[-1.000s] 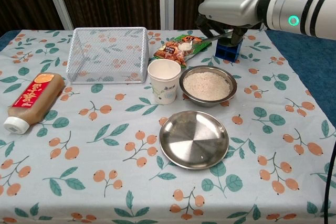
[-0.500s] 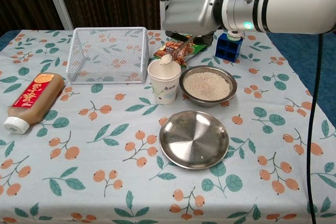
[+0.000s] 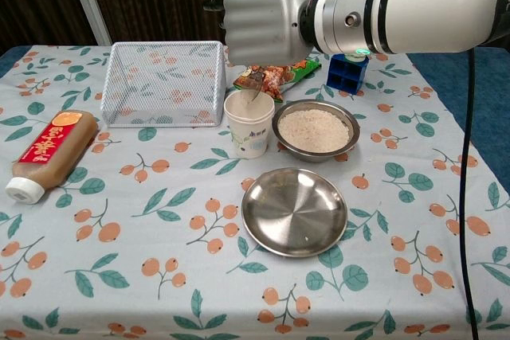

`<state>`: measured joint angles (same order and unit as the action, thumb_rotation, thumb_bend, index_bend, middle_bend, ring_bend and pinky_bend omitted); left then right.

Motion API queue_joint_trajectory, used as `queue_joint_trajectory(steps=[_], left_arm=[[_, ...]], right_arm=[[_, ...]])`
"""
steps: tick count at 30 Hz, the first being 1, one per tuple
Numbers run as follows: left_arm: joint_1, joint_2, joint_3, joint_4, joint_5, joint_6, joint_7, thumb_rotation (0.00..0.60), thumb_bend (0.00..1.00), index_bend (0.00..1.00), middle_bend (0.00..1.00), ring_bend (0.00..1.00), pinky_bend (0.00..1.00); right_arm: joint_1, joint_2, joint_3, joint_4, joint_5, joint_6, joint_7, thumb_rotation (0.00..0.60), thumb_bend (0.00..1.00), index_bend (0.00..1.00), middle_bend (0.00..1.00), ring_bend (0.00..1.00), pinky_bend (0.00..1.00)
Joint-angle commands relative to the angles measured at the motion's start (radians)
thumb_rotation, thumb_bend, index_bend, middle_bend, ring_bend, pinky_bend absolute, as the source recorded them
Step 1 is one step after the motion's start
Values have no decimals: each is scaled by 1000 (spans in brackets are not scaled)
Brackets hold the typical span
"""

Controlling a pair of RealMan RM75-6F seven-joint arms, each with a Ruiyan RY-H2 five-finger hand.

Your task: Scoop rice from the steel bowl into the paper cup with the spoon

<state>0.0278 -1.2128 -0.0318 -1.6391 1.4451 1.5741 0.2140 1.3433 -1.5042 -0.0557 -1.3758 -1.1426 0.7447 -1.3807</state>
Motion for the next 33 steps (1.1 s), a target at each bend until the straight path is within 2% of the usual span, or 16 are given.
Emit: queue_joint_trajectory(steps=[1,4,13,21,25,33], left_arm=[[0,-1,0,2,1,1,-3,600,136,211,144,74,69],[2,-4,0,5,0,1,-5,600,136,211,144,73,69],[2,-4,-2,5,3,3,-4,600,136,211,144,73,69],[2,-7,-4,7,2,2,-5,600,136,211,145,73,69],[4,-8,-3,10,-2,1,-7,600,137,211,144,74,69],[8,-9,0,16,1,4,-10,600,136,211,144,74,69]], right_arm=[[-2,2,-18,-19,10,0,-24,600,327,576,581,244,0],[-4,1,-28,-24,14,5,-43,600,327,576,581,244,0],[-4,-1,-13,-49,49,43,-78,600,327,598,603,246,0],[-9,-16,-16,-54,86,77,-132,600,327,678,653,300,0],[-8,-22,-28,-61,78,97,-168,600,327,680,653,302,0],[-49,-53,-25,-75,101,193,-223,600,327,685,654,314,0]])
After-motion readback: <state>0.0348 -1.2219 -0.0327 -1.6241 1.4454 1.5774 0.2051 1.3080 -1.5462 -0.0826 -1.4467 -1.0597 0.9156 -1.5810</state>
